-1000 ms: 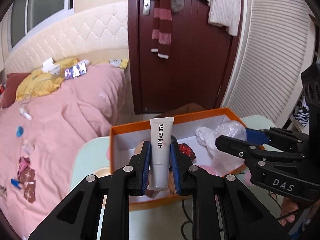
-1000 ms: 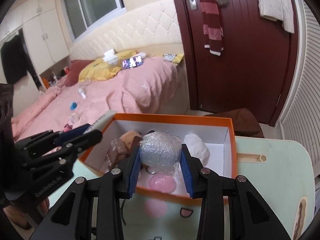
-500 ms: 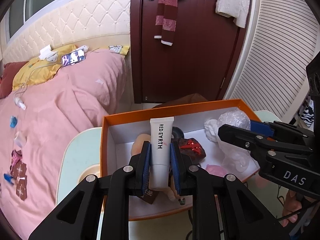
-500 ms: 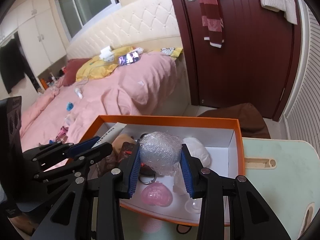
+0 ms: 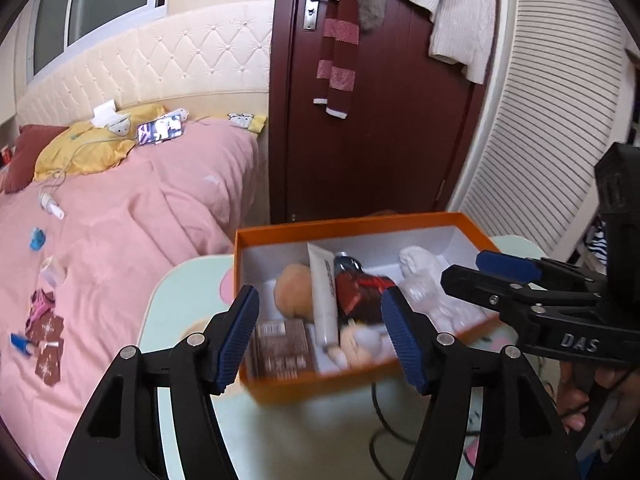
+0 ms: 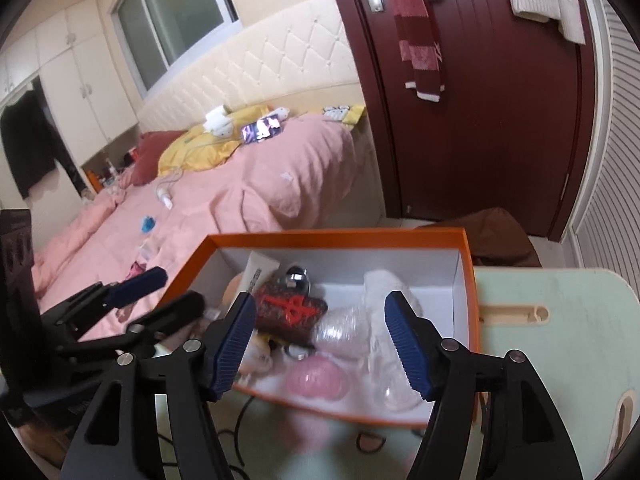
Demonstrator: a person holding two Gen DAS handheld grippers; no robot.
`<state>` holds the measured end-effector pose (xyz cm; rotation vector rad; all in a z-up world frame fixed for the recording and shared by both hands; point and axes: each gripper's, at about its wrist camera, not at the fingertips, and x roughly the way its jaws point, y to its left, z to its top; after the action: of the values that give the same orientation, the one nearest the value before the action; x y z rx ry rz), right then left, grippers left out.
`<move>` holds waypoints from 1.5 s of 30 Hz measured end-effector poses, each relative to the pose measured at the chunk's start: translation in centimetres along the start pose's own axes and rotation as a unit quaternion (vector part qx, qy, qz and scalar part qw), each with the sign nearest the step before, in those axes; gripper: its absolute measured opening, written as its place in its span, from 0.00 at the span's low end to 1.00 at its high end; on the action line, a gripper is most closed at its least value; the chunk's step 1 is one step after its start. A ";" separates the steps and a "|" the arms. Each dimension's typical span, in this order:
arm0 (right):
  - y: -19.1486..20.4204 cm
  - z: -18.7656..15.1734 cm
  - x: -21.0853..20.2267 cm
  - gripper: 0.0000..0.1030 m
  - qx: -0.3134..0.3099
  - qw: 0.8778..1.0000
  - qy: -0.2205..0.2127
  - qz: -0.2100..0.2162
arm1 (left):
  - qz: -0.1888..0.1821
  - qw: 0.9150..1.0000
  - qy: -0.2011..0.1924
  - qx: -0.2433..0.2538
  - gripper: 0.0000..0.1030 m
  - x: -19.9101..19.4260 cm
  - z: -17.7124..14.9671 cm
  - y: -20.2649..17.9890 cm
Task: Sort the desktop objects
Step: 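Open both tools and withdraw them from the box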
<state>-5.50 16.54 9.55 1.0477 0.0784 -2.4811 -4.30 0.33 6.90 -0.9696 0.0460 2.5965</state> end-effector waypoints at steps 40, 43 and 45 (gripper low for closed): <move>0.8 -7.9 1.0 1.00 0.018 0.979 0.092 -0.179 | 0.110 0.984 0.128 -0.064 1.00 3.6 -7.3 0.5; 0.7 -8.0 0.9 1.00 0.018 0.979 0.093 -0.179 | 0.110 0.984 0.128 -0.064 1.00 3.7 -7.3 0.6; 0.7 -7.9 1.0 1.00 0.018 0.979 0.093 -0.180 | 0.110 0.984 0.128 -0.064 1.00 3.7 -7.3 0.6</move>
<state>-0.49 17.24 3.30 1.3836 0.3075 -2.6994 -2.50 -0.18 -1.05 -1.4159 0.0557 2.6794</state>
